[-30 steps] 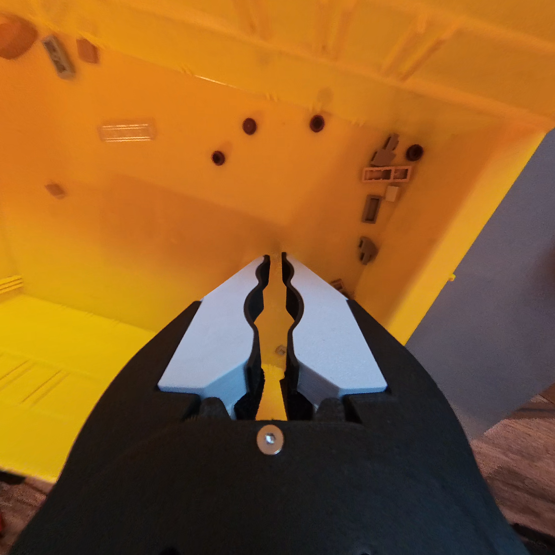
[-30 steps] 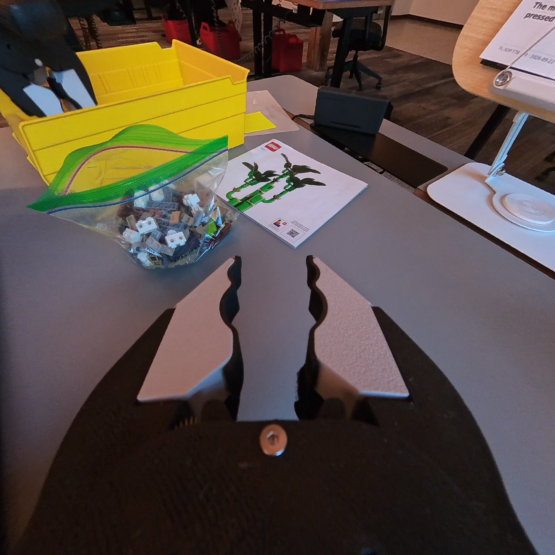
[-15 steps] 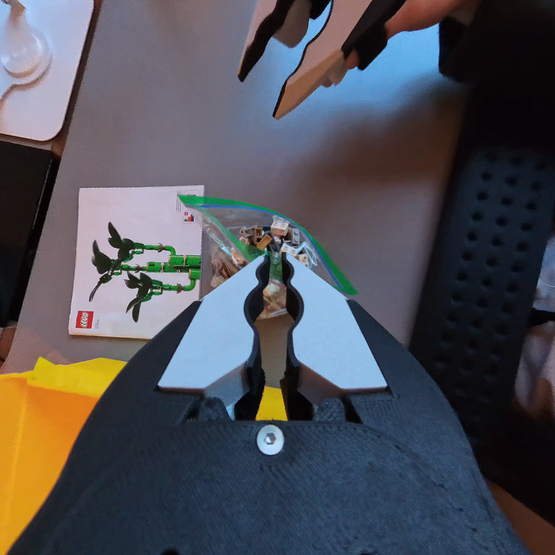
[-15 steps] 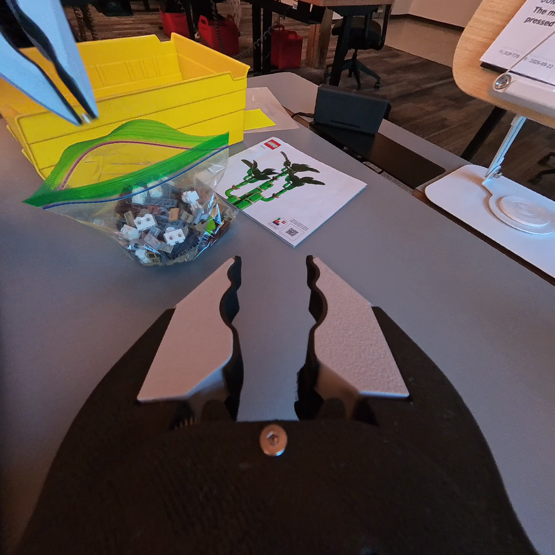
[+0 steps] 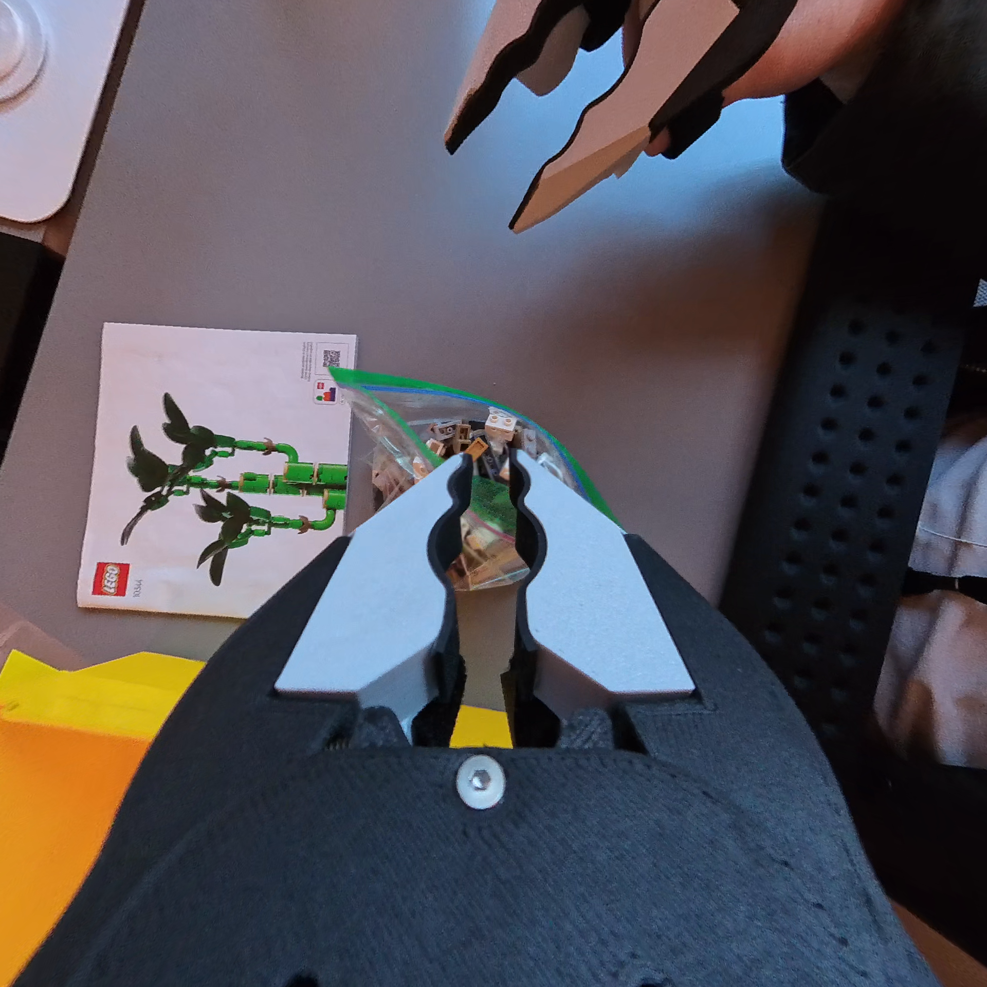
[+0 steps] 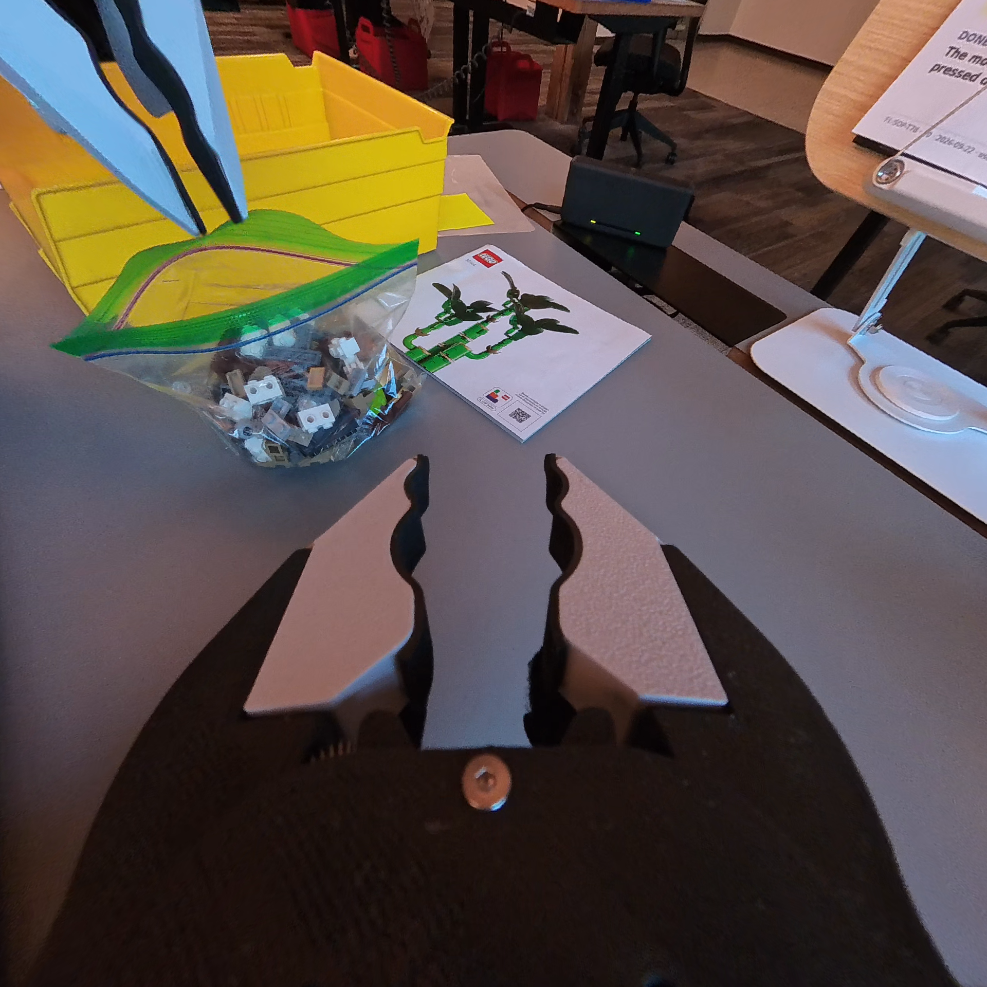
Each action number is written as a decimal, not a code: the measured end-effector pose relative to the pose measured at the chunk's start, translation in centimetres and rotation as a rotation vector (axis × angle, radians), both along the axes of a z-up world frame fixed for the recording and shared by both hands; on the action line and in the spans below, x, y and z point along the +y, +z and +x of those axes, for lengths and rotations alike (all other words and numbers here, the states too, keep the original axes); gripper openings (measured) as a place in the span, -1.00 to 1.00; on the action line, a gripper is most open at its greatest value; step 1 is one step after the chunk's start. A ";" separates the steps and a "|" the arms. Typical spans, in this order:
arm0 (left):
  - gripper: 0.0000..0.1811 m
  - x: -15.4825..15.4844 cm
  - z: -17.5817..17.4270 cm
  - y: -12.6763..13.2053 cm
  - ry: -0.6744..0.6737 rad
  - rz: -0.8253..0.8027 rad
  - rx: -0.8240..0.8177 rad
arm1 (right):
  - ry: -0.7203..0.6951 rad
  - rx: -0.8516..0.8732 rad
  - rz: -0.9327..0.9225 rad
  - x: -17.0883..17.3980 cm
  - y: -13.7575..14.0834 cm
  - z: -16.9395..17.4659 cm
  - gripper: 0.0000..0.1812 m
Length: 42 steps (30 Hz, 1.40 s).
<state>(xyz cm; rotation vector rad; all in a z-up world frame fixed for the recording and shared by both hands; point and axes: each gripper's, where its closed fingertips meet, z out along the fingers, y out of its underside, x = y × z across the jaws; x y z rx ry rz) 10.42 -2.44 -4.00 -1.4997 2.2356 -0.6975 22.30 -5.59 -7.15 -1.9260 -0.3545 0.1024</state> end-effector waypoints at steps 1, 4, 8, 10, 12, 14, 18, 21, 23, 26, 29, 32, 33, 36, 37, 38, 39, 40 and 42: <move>-0.86 0.3 -0.1 0.1 0.008 0.010 -0.002 | -0.001 0.001 -0.001 0.0 0.0 0.0 -0.52; -0.85 1.3 -1.1 1.0 0.040 0.032 -0.029 | -0.009 -0.006 0.003 0.0 0.0 0.3 -0.52; -0.83 6.2 -5.5 2.0 0.183 0.099 -0.050 | -0.015 -0.002 0.013 -0.2 0.3 0.4 -0.52; -0.64 9.5 -9.0 1.1 0.288 0.079 0.030 | -0.013 0.002 0.021 -0.2 0.5 0.4 -0.52; -0.60 12.2 -12.1 -1.1 0.370 0.041 0.161 | -0.009 0.001 0.021 -0.1 0.5 0.2 -0.52; -0.62 14.5 -13.7 -3.6 0.400 0.059 0.227 | -0.010 -0.008 0.010 -0.1 0.2 0.2 -0.52; -0.73 15.0 -14.5 -8.5 0.335 0.051 0.341 | -0.016 -0.009 0.002 0.0 -0.2 0.4 -0.52; -0.76 15.4 -14.0 -10.2 0.327 0.061 0.362 | -0.023 0.005 0.005 0.0 -0.2 0.7 -0.52; -0.77 15.6 -13.6 -10.7 0.313 0.074 0.359 | -0.030 0.011 0.010 -0.1 -0.1 0.9 -0.52; -0.79 15.3 -13.2 -11.1 0.295 0.059 0.346 | -0.038 0.020 0.012 -0.1 -0.1 1.2 -0.52; -0.80 15.5 -13.2 -11.6 0.290 0.081 0.353 | -0.038 0.018 0.008 -0.2 -0.2 1.3 -0.52; -0.80 15.6 -13.2 -12.1 0.293 0.082 0.366 | -0.036 0.005 0.003 -0.2 -0.2 1.2 -0.52; -0.83 15.6 -13.2 -12.3 0.290 0.084 0.365 | -0.035 0.001 0.002 -0.2 -0.2 1.2 -0.53; -0.94 15.7 -13.4 -12.4 0.276 0.102 0.370 | -0.037 0.000 0.004 -0.3 -0.2 1.3 -0.53; -0.94 16.0 -13.6 -12.2 0.281 0.116 0.374 | -0.036 0.002 0.006 -0.3 -0.1 1.3 -0.53; -0.94 16.3 -13.5 -11.7 0.293 0.126 0.357 | -0.037 0.005 0.007 -0.3 -0.1 1.3 -0.53; -0.94 16.6 -13.2 -10.7 0.311 0.122 0.323 | -0.037 0.006 0.009 -0.3 -0.1 1.3 -0.53; -0.94 16.5 -12.6 -9.3 0.329 0.100 0.281 | -0.037 0.006 0.009 -0.3 0.0 1.3 -0.53; -0.94 14.7 -10.7 -5.2 0.327 0.024 0.164 | -0.037 0.004 0.006 -0.3 -0.1 1.3 -0.53</move>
